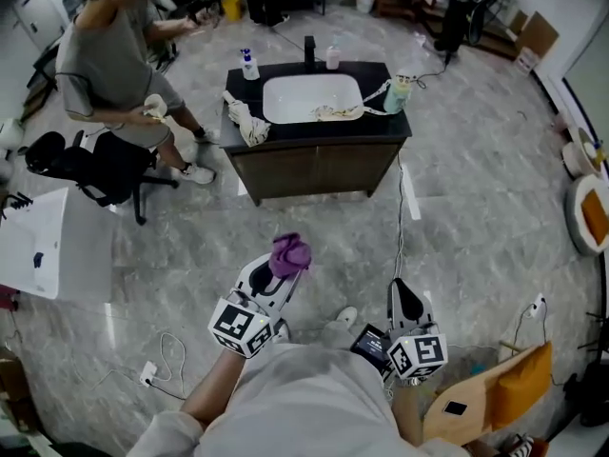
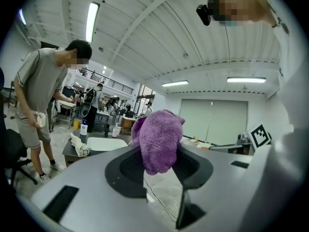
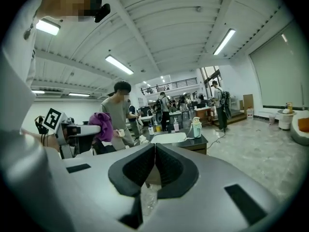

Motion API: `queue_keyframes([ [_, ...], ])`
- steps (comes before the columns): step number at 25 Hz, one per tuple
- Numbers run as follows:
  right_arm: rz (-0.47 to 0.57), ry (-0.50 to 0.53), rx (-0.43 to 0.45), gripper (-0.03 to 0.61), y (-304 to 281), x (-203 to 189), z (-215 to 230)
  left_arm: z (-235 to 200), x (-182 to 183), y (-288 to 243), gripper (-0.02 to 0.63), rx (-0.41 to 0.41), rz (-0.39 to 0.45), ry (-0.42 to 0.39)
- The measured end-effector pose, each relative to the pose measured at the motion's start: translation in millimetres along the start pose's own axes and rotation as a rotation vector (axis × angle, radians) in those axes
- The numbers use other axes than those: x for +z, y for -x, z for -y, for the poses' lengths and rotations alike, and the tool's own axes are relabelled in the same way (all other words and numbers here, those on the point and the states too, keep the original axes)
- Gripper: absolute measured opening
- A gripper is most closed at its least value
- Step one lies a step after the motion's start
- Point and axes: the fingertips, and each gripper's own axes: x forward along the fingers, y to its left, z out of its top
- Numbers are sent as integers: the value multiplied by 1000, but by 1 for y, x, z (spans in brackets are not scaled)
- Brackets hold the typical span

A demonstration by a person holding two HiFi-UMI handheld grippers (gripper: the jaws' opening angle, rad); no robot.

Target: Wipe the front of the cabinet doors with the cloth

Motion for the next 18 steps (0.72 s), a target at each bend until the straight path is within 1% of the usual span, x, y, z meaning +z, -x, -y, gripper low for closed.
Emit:
queue_keyframes([
  [3, -1, 27, 52, 28, -19, 15, 40, 4, 7, -31, 143, 66, 14, -4],
  [6, 2, 37, 102, 28, -29, 26, 77, 15, 13, -56, 143, 124, 35, 16],
  [9, -2, 48, 140, 28, -44, 35, 107, 24, 16, -78, 143, 172, 44, 7],
  [14, -15, 22, 164, 28, -68, 40, 135, 23, 15, -106, 143, 210, 24, -2],
  [16, -25, 11, 170, 28, -79, 38, 141, 16, 15, -115, 143, 222, 21, 0],
  [18, -35, 22, 182, 28, -94, 39, 143, 5, 16, -126, 143, 230, 23, 8],
])
